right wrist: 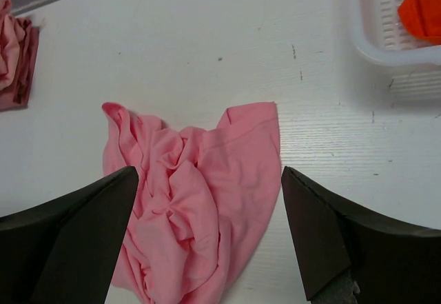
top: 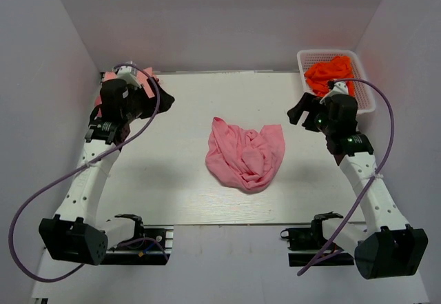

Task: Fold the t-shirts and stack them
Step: Flatten out the tshirt

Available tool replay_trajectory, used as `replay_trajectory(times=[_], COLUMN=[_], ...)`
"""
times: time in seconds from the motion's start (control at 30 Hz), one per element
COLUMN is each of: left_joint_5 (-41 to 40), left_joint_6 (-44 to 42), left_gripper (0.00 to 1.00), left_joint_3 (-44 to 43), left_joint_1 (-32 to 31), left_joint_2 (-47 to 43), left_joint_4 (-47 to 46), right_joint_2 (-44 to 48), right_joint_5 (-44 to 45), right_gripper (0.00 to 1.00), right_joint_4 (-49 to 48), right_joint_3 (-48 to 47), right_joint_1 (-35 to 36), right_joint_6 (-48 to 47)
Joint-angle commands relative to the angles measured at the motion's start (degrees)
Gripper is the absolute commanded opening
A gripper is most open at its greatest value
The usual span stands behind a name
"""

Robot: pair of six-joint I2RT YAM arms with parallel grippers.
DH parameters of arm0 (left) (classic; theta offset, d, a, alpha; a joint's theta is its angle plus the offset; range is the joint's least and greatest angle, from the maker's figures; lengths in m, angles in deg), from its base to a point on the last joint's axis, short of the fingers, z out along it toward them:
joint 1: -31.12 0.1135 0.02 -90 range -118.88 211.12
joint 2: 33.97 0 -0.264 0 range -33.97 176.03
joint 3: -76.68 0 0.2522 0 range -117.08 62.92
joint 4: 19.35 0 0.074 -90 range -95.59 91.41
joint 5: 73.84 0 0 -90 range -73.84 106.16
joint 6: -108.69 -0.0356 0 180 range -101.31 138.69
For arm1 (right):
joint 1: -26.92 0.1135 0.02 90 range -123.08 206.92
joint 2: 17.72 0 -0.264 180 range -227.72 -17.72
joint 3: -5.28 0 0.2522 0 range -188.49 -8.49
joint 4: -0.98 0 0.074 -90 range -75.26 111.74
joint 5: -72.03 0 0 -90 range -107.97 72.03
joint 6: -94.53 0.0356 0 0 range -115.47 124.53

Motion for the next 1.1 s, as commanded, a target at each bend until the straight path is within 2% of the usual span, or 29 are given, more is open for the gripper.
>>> replay_trajectory(times=[0.0, 0.17, 0.2, 0.37, 0.4, 0.47, 0.53, 0.57, 0.7, 0.9, 0.93, 1.03, 1.07], left_joint_5=[4.1, 13.4, 13.5, 6.4, 5.5, 2.7, -1.6, -2.7, -7.9, -12.3, -11.8, -9.7, -9.7], left_joint_6=[-2.7, -2.2, -2.2, -3.1, -3.9, -4.5, -5.1, -5.1, -5.1, -4.6, -4.6, -4.0, -3.5], left_gripper=[1.0, 1.0, 1.0, 1.0, 1.0, 1.0, 1.0, 1.0, 0.98, 0.98, 0.98, 0.91, 0.85], left_joint_3=[-6.7, -11.9, -13.3, -20.5, -24.7, -29.2, -38.5, -40.2, -44.0, -42.5, -42.5, -44.4, -44.9], left_joint_1=[-0.8, -2.6, -3.4, -11.6, -12.8, -16.1, -18.3, -18.3, -20.3, -20.3, -20.3, -20.3, -20.3], left_joint_2=[4.2, 17.9, 19.8, 31.4, 36.9, 42.5, 50.1, 52.2, 59.4, 61.2, 61.2, 64.8, 65.5], left_joint_4=[3.8, 5.1, 5.1, 6.2, 8.3, 10.6, 15.3, 16.4, 18.6, 17.0, 16.5, 15.9, 16.4], right_joint_2=[-1.2, -6.0, -7.0, -15.6, -16.5, -19.5, -21.7, -22.4, -29.5, -36.3, -38.0, -41.5, -42.2], right_joint_5=[-5.1, -7.2, -9.9, -13.5, -13.5, -12.2, -7.4, -7.4, 0.6, 6.9, 6.9, 6.7, 6.9], right_gripper=[0.9, 0.9, 0.9, 0.9, 0.9, 0.9, 0.9, 0.9, 0.9, 0.9, 0.87, 0.84, 0.83], right_joint_4=[1.0, 3.4, 3.8, 5.1, 5.6, 5.9, 5.4, 5.4, 6.8, 7.9, 6.5, 5.8, 5.9], right_joint_3=[-3.0, -4.5, -4.7, -8.2, -8.6, -9.5, -9.7, -9.7, -12.3, -17.2, -17.5, -19.2, -19.8], right_joint_1=[-0.1, 0.3, 0.4, 1.0, 1.4, 1.9, 2.7, 2.9, 3.8, 4.1, 3.9, 4.2, 4.2], right_joint_6=[-2.5, -5.8, -5.4, -4.2, -4.2, -3.5, -2.5, -2.4, -0.4, 2.7, 2.9, 4.1, 4.1])
